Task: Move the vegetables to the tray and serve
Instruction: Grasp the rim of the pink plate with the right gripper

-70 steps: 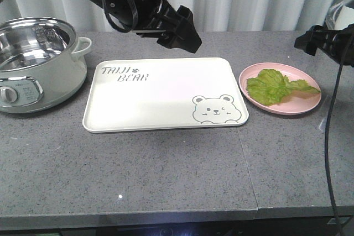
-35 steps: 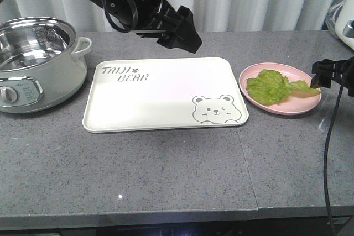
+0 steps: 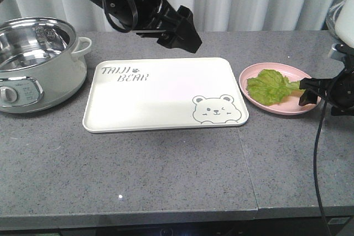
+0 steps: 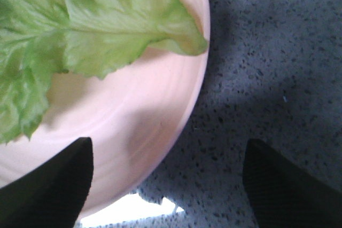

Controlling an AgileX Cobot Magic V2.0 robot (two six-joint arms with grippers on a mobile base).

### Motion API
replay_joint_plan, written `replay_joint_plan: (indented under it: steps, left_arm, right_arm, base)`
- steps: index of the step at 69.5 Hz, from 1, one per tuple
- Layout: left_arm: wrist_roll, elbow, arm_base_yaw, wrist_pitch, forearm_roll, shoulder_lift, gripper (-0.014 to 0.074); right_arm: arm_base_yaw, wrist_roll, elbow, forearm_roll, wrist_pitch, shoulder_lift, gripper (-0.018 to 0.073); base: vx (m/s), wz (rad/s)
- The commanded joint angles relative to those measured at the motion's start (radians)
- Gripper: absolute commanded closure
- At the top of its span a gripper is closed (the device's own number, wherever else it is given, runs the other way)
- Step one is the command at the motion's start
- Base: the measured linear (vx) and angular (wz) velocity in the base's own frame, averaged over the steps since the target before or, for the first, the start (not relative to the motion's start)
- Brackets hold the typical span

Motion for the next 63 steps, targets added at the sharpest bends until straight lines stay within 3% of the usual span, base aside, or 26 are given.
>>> replay_joint_plan:
  steps: [1,40,50,63]
  left_arm:
    - [-0.010,-0.020,-0.007,-0.015,-0.033,-0.052,0.0018]
    - [-0.010,-0.020,-0.007,-0.015,-0.033,-0.052,0.0018]
    - [-0.010,-0.020,-0.007,-0.015,-0.033,-0.052,0.0018]
    - [-0.010,-0.020,-0.007,-0.015,-0.033,-0.052,0.0018]
  right_arm:
    - [-0.003,-0.012,-0.025,0.017,-0.066,-0.037,0.0009]
    - [-0.003,-0.019,-0.025,0.076,-0.102,0.065,0.0044]
    - [-0.003,-0.014,-0.025,0.086,-0.104,0.072,0.0167]
    - [-0.004,-0.004,-0.025,0.102,-0.111,0.072,0.0428]
  base:
    - [0.00,0.00]
    - [0.00,0.00]
    - [0.00,0.00]
    - [0.00,0.00]
